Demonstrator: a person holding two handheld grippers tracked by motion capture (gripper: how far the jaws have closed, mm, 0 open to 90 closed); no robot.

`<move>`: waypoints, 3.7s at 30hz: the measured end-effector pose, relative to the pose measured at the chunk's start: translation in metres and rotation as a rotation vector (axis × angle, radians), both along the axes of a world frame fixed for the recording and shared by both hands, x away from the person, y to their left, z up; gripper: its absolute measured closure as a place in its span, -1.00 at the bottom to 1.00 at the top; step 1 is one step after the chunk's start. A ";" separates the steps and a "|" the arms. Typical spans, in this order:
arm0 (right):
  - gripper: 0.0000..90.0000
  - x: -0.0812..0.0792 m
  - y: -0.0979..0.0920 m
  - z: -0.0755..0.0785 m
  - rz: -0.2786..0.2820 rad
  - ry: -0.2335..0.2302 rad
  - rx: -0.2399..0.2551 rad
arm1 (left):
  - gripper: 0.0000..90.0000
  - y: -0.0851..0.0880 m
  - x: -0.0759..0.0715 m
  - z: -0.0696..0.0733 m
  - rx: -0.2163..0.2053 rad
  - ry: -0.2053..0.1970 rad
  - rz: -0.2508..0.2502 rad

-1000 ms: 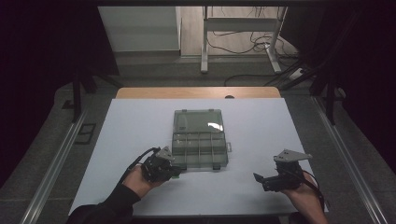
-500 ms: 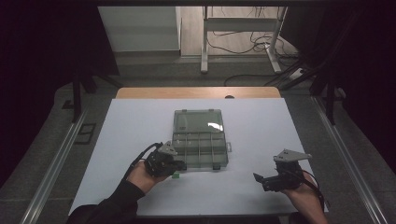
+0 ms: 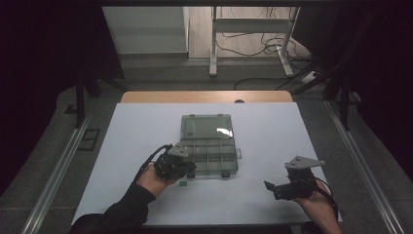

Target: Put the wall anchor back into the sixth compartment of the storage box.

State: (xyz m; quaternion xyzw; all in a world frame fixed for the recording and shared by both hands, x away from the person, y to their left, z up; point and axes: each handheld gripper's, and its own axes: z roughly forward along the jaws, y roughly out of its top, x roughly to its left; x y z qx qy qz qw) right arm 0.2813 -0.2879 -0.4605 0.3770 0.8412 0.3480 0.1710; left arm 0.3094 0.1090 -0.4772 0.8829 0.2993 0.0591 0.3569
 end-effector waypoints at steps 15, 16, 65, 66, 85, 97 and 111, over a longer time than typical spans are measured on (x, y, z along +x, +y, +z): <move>-1.00 0.000 0.000 0.000 0.005 0.003 -0.007 | 0.87 -0.007 0.012 -0.001 -0.015 -0.033 0.019; -1.00 0.000 0.000 0.000 0.006 0.004 -0.007 | 0.87 -0.007 0.013 -0.001 -0.015 -0.033 0.019; -1.00 -0.001 -0.001 -0.001 0.010 0.007 -0.012 | 0.46 -0.013 0.033 -0.005 -0.033 -0.023 0.052; -1.00 -0.001 -0.001 -0.001 0.011 0.007 -0.013 | 0.44 -0.013 0.033 -0.005 -0.033 -0.023 0.053; -1.00 -0.001 -0.003 -0.001 0.009 0.007 -0.014 | -0.10 0.001 0.027 0.003 -0.045 -0.028 0.069; -1.00 -0.001 -0.002 -0.001 0.010 0.007 -0.016 | -0.46 0.008 0.022 0.004 -0.046 -0.032 0.066; -1.00 -0.001 -0.002 -0.001 0.009 0.007 -0.019 | -0.76 0.022 0.012 0.011 -0.062 -0.020 0.089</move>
